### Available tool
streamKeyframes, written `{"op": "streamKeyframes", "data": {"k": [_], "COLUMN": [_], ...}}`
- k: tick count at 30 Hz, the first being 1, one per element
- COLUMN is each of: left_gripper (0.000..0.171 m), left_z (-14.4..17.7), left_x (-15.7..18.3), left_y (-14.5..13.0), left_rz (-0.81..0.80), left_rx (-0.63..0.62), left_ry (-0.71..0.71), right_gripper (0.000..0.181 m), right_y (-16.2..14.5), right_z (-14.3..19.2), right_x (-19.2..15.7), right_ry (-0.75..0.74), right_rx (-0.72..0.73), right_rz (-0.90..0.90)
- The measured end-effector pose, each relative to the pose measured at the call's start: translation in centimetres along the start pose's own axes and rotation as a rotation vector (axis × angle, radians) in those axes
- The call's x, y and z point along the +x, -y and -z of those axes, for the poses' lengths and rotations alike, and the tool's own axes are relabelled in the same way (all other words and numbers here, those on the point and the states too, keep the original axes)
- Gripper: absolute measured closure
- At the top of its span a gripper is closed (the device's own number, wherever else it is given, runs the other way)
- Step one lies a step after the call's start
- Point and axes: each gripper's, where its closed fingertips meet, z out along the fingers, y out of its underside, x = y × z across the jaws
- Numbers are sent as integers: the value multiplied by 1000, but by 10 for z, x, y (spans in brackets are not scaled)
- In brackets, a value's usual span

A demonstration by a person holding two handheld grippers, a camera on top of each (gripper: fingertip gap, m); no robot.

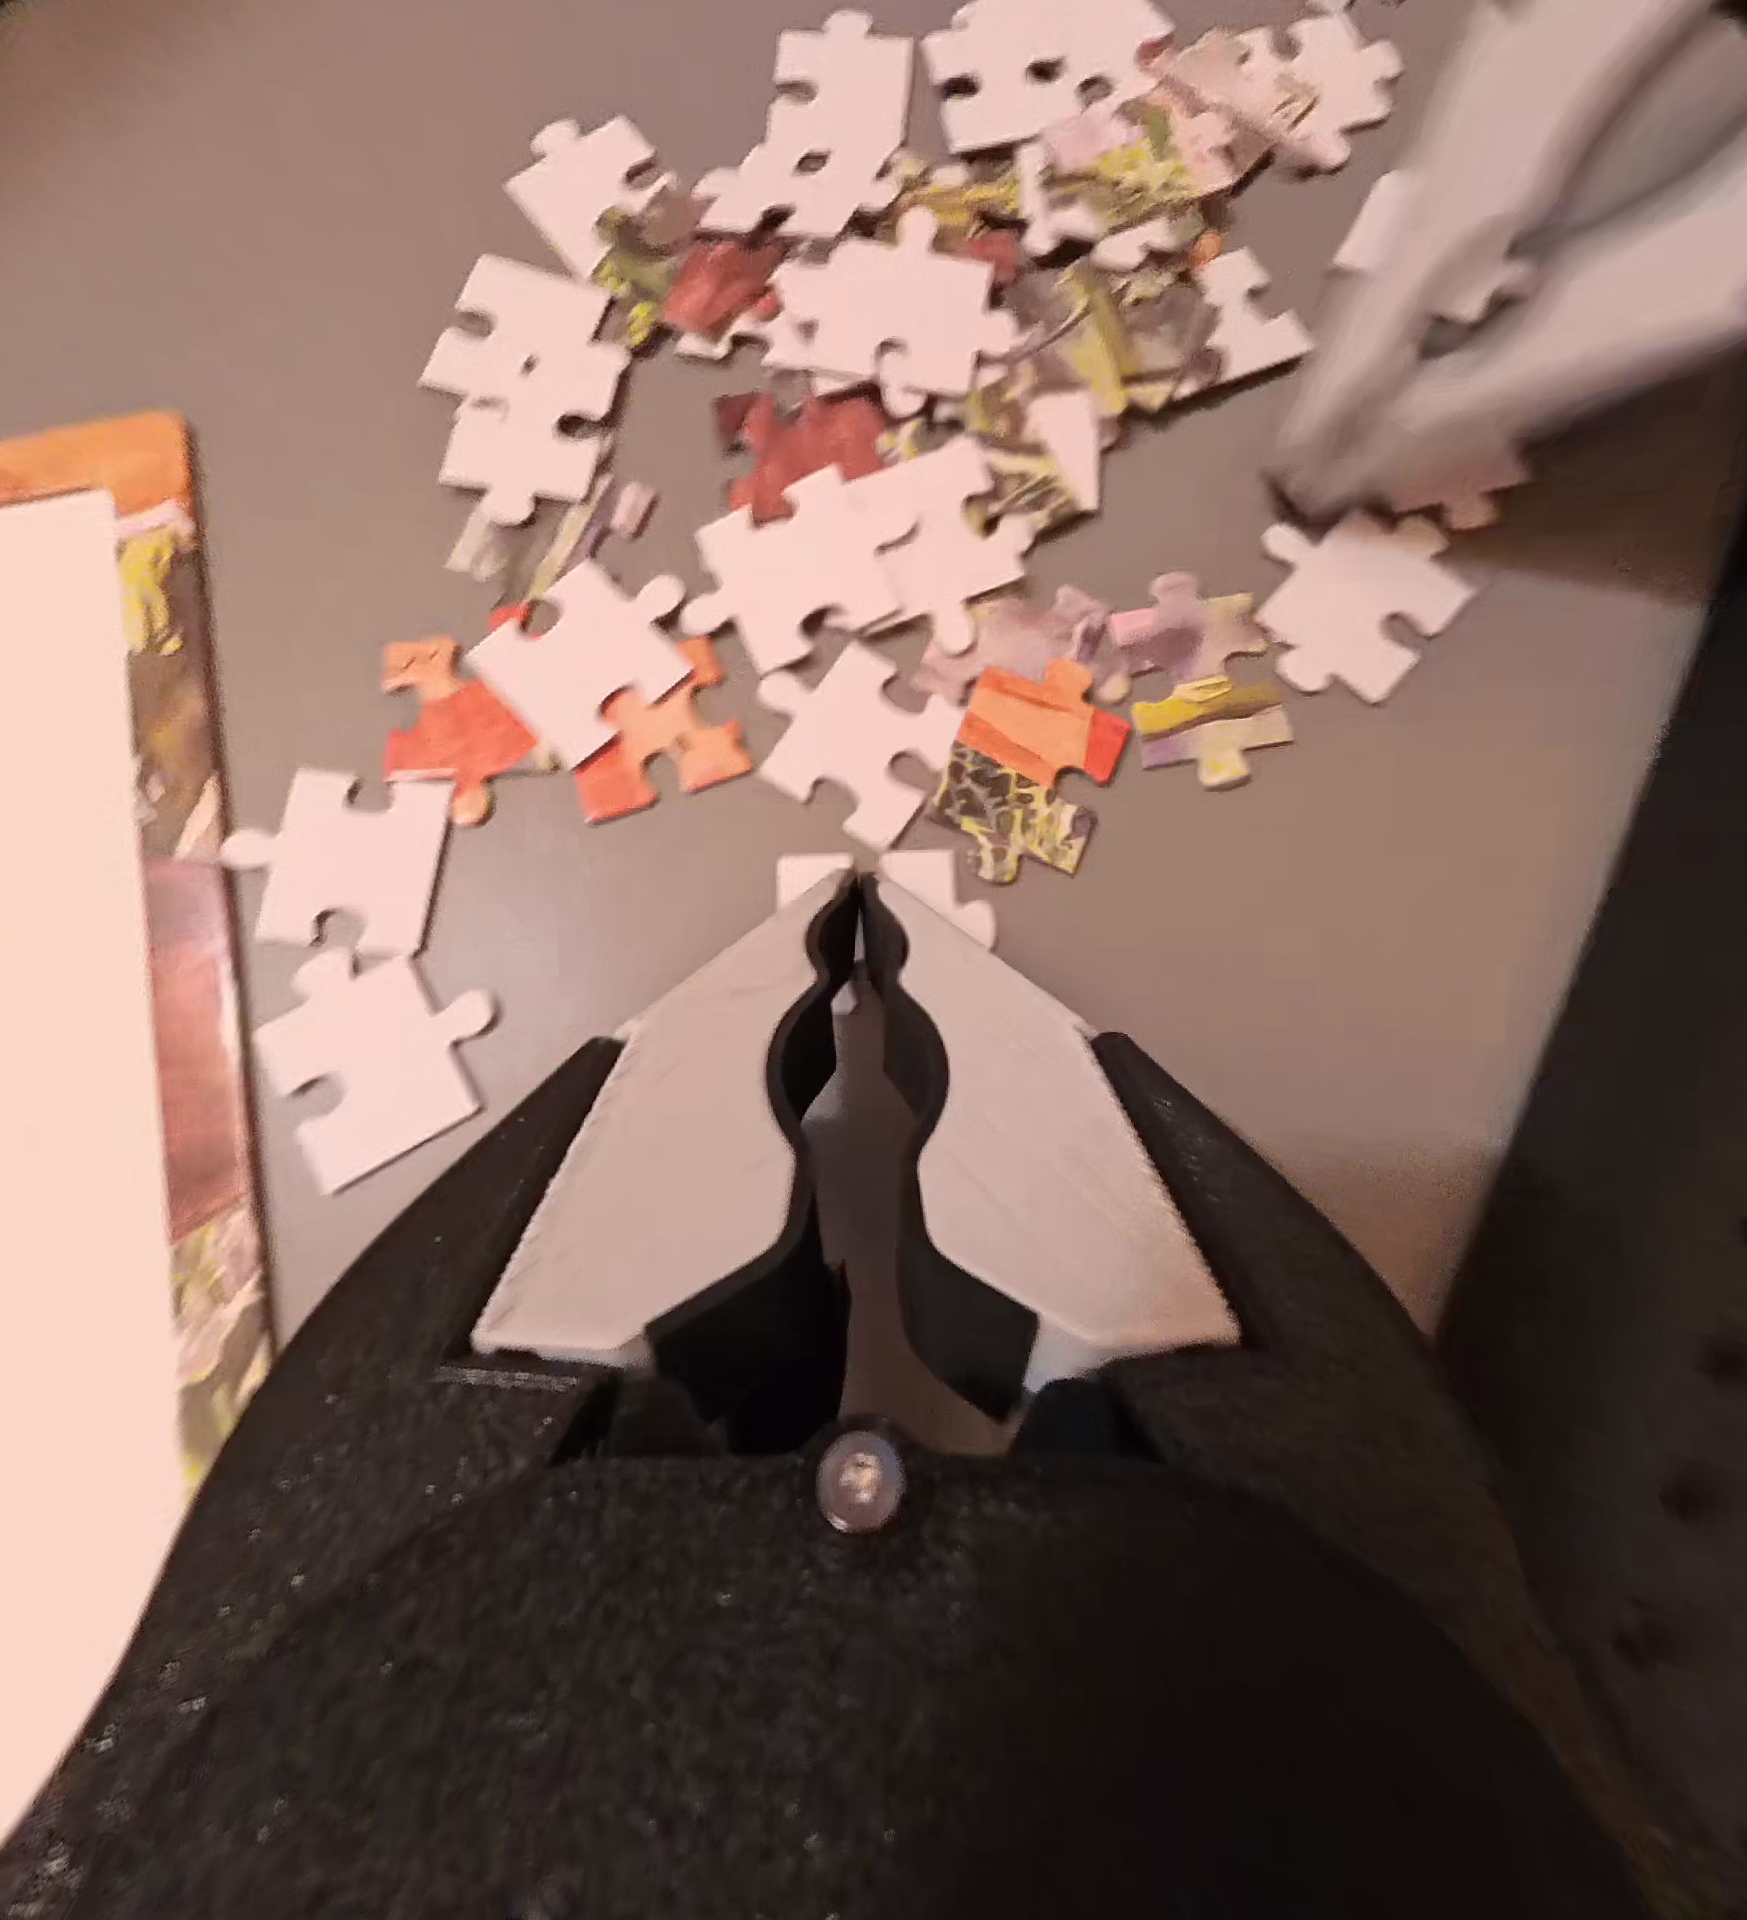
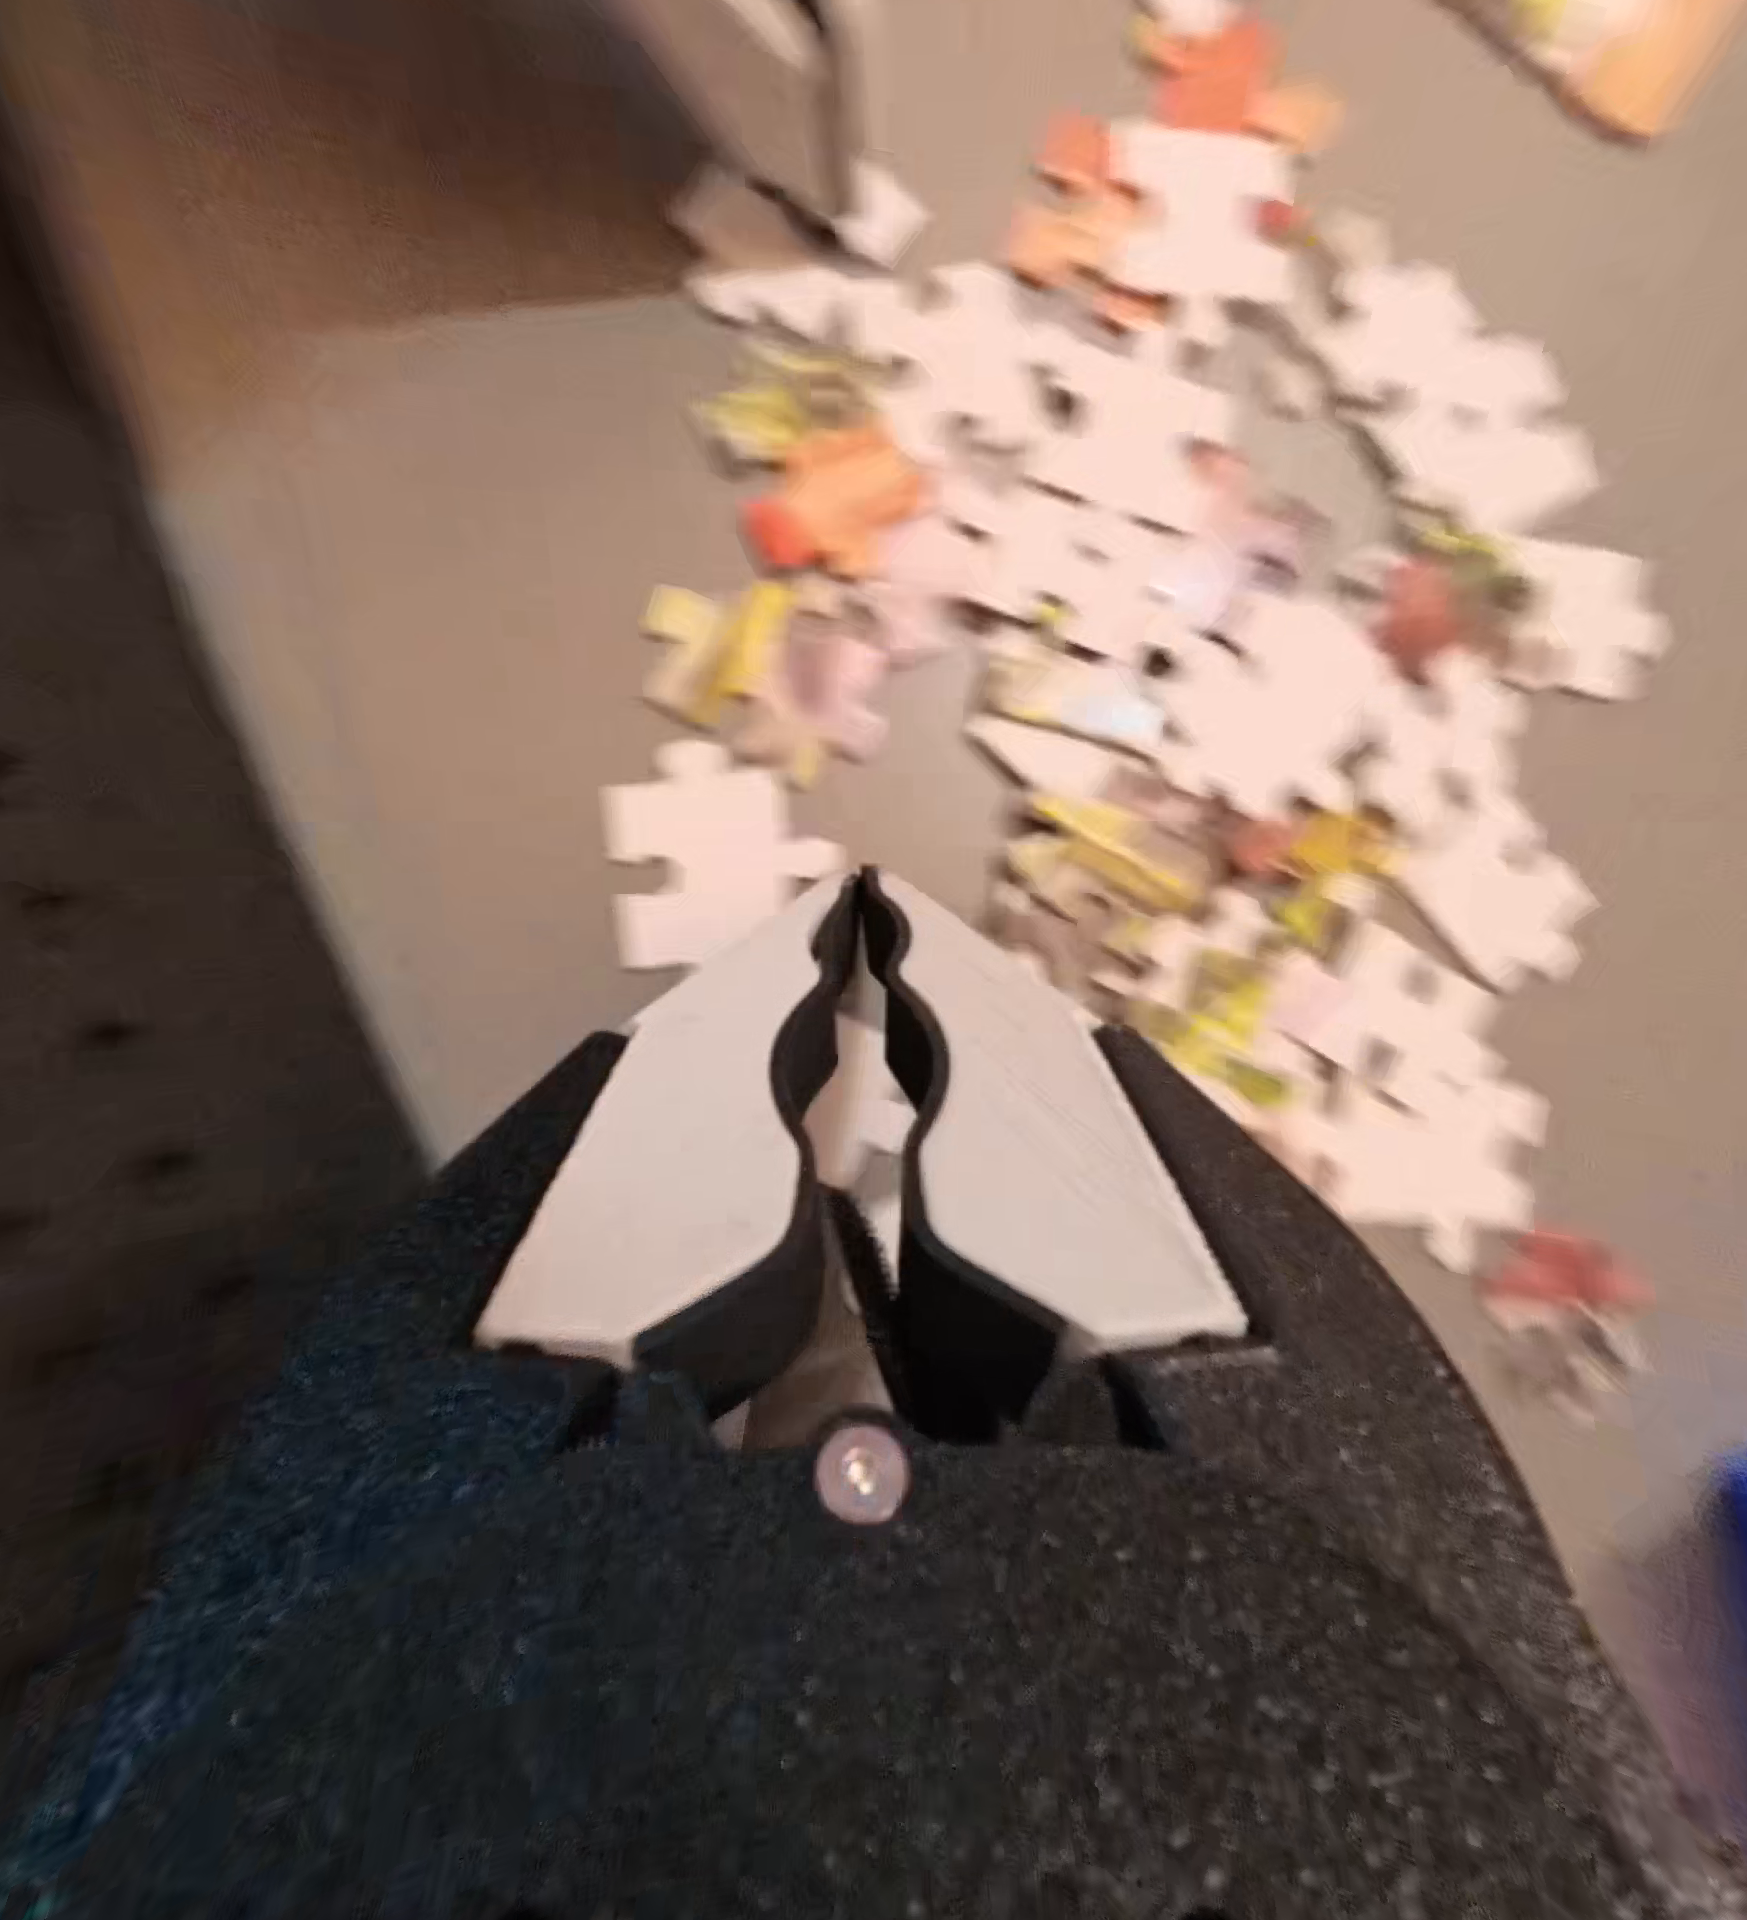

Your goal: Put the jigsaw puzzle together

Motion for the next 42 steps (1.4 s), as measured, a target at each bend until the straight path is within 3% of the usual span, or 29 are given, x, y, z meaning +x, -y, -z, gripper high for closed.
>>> {"op": "streamKeyframes", "data": {"k": [2, 3, 5, 8, 11, 15, 17, 19, 23, 25, 29, 32, 35, 36, 39, 41, 42], "left_gripper": [169, 169, 167, 153, 151, 171, 170, 171, 171, 171, 171, 171, 167, 154, 116, 97, 88], "left_z": [2, 8, 23, 37, 36, 26, 15, 12, 8, 0, -21, -33, -19, -12, 9, 12, 12], "left_x": [5, -1, -29, -90, -126, -117, -109, -113, -107, -93, -58, -22, -16, -16, -24, -48, -55], "left_y": [11, 17, 22, 1, -16, -7, -11, -14, -11, -4, 19, 36, 50, 53, 51, 35, 26], "left_rz": [11, 39, 144, 211, 150, 93, 103, 80, 9, -11, -152, -267, -179, -109, 68, 69, 51], "left_rx": [49, 91, 166, 153, 62, 71, 35, -7, -43, -45, -42, 5, 104, 138, 174, 130, 105], "left_ry": [-11, 3, 57, 256, 436, 446, 415, 475, 510, 466, 417, 316, 239, 173, -39, -13, -5], "right_gripper": [181, 181, 181, 181, 181, 181, 181, 181, 181, 181, 181, 181, 181, 176, 105, 83, 85], "right_y": [-13, -15, -24, -28, -14, 8, 4, -9, 12, 9, 4, -36, -60, -64, -109, -143, -140], "right_z": [21, 32, 44, 44, 18, 1, -4, 0, 18, 17, 1, 13, 44, 53, 71, 70, 68], "right_x": [50, 57, 51, -3, -26, -22, 5, 40, -1, -32, -18, 53, 81, 80, 90, 93, 91], "right_ry": [-236, -247, -161, 168, 198, 146, 49, -123, 99, 229, 85, -229, -328, -308, -327, -330, -279], "right_rx": [0, 40, 77, 100, 94, 135, 100, 51, 190, 152, 115, -12, 24, 63, 1, -56, 23], "right_rz": [-26, -61, -159, -243, -167, -77, -131, -156, -175, -144, -86, -143, -267, -312, -469, -551, -587]}}
